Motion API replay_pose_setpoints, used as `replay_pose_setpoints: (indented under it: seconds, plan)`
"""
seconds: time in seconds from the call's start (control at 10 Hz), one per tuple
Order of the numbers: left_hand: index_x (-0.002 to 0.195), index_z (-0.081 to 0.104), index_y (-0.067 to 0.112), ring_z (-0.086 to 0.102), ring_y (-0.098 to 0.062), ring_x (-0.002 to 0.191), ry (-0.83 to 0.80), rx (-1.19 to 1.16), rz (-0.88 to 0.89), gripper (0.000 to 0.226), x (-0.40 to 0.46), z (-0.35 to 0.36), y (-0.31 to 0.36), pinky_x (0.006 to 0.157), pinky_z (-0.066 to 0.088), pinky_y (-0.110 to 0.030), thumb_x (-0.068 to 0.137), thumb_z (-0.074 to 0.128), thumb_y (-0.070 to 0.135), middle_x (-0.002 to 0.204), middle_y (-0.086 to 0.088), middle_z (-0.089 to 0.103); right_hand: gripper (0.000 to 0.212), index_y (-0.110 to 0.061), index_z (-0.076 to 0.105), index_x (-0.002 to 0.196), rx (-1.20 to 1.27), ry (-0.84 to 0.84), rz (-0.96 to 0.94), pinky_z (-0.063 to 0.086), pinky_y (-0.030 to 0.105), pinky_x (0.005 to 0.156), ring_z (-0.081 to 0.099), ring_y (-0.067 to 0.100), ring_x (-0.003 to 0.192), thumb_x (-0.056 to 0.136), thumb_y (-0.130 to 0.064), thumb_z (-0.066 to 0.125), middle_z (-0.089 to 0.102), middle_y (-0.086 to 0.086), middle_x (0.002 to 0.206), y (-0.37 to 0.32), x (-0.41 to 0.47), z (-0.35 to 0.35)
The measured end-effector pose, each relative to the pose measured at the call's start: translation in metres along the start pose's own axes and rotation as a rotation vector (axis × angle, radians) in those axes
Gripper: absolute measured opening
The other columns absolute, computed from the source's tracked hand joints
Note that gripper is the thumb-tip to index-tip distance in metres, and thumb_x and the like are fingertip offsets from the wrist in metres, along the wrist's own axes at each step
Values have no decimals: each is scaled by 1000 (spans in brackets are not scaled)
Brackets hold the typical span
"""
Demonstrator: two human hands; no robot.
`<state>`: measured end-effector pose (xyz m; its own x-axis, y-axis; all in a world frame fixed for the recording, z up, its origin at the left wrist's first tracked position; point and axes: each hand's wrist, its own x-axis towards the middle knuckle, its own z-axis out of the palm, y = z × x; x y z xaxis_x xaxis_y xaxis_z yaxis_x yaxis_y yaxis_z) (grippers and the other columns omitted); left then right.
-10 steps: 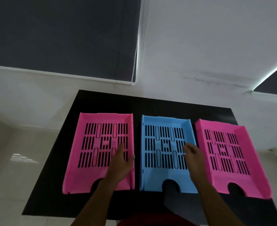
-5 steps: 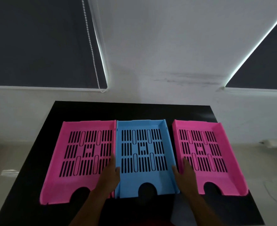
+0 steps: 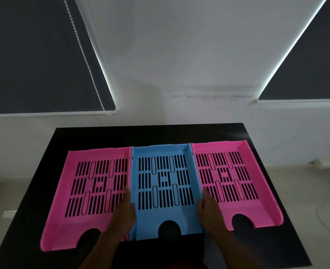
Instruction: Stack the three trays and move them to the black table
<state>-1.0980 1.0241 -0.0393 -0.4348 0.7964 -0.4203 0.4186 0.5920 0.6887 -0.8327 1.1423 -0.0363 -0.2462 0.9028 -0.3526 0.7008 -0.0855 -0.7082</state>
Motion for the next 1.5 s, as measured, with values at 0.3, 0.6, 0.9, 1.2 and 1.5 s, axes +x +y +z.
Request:
replay_pose_setpoints:
  seconds: [0.3, 0.6, 0.9, 1.2, 1.5]
  plan:
    - [155, -11, 19, 68, -17, 70, -37, 53, 51, 80, 4, -4, 6, 61, 58, -25, 100, 47, 12, 134, -43, 45, 69, -4, 7, 159, 67, -95, 16, 48, 32, 99, 58, 14, 110, 101, 1, 44, 35, 26, 155, -5, 4, -1]
    - [156, -8, 18, 45, -6, 42, -18, 86, 7, 78, 17, -2, 4, 41, 41, -14, 101, 46, 16, 93, -20, 67, 65, 1, 8, 158, -16, -40, -52, 18, 44, 125, 17, 28, 154, 102, 3, 40, 17, 18, 166, 1, 13, 3]
    - [156, -8, 16, 68, -27, 80, -29, 71, 65, 76, 60, -15, 32, 60, 55, -28, 101, 45, 13, 118, -40, 58, 63, 3, 14, 157, 10, -55, -9, 34, 52, 117, 31, 35, 148, 100, 6, 41, 30, 23, 160, -19, 60, -6]
    - [156, -9, 20, 55, -10, 52, -14, 79, 26, 76, 87, -19, 41, 47, 48, -18, 102, 44, 15, 122, -39, 57, 63, -3, 19, 156, 106, -72, 52, 41, 50, 113, 46, 28, 138, 99, 5, 45, 40, 20, 153, -34, 82, -12]
    - [156, -1, 25, -10, -13, 152, 115, 228, 322, 74, 34, 12, 31, 121, 2, -34, 99, 45, 33, 165, 7, -7, 70, -13, 18, 160, 82, 7, 23, 34, 38, 117, 35, 23, 146, 100, -14, 55, 36, 1, 159, -27, 53, -39]
